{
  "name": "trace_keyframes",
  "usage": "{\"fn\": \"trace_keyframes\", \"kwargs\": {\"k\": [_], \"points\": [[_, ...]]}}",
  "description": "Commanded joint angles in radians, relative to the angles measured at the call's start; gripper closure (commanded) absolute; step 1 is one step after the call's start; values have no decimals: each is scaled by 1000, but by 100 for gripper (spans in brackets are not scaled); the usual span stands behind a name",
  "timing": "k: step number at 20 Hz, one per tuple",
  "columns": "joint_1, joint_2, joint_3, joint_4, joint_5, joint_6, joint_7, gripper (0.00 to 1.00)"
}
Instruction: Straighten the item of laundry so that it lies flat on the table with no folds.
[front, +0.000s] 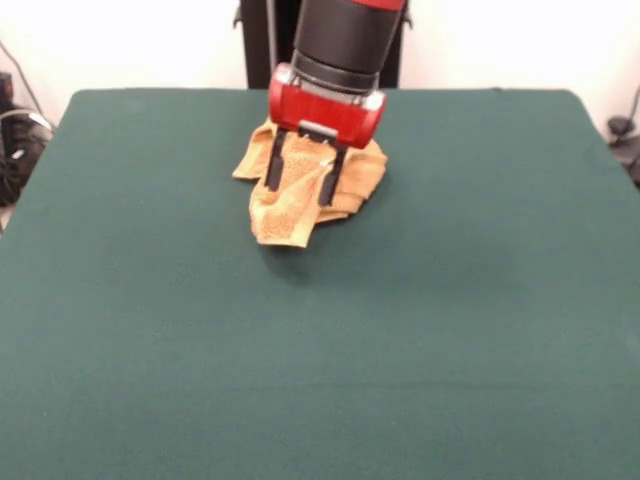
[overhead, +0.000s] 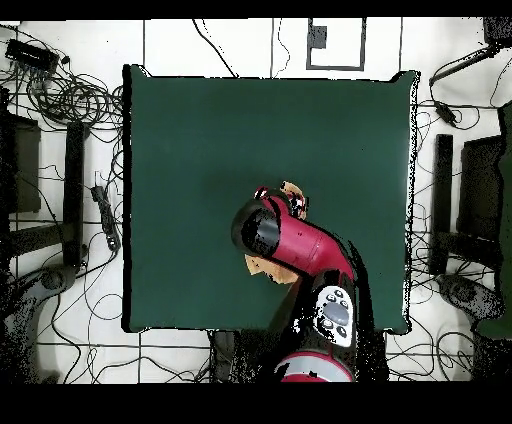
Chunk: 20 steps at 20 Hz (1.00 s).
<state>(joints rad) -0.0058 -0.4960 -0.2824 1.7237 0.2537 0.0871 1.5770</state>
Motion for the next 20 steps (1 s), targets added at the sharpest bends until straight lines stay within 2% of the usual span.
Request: {"fn": "trace_keyframes", "kwargs": {"k": [1, 5, 8, 10, 13, 16, 18, 20], "points": [[66, 61, 82, 4, 6, 46, 192, 0], [61, 72, 100, 39, 45, 41, 242, 0], [104, 74, 59, 62, 102, 127, 302, 0], [142, 76, 20, 86, 152, 243, 366, 0], [148, 67, 23, 105, 175, 233, 365, 0], [177, 90, -32, 44, 154, 242, 315, 0], [210, 143, -136, -51, 103, 324, 266, 0], [203, 178, -162, -93, 81, 368, 247, 0]]}}
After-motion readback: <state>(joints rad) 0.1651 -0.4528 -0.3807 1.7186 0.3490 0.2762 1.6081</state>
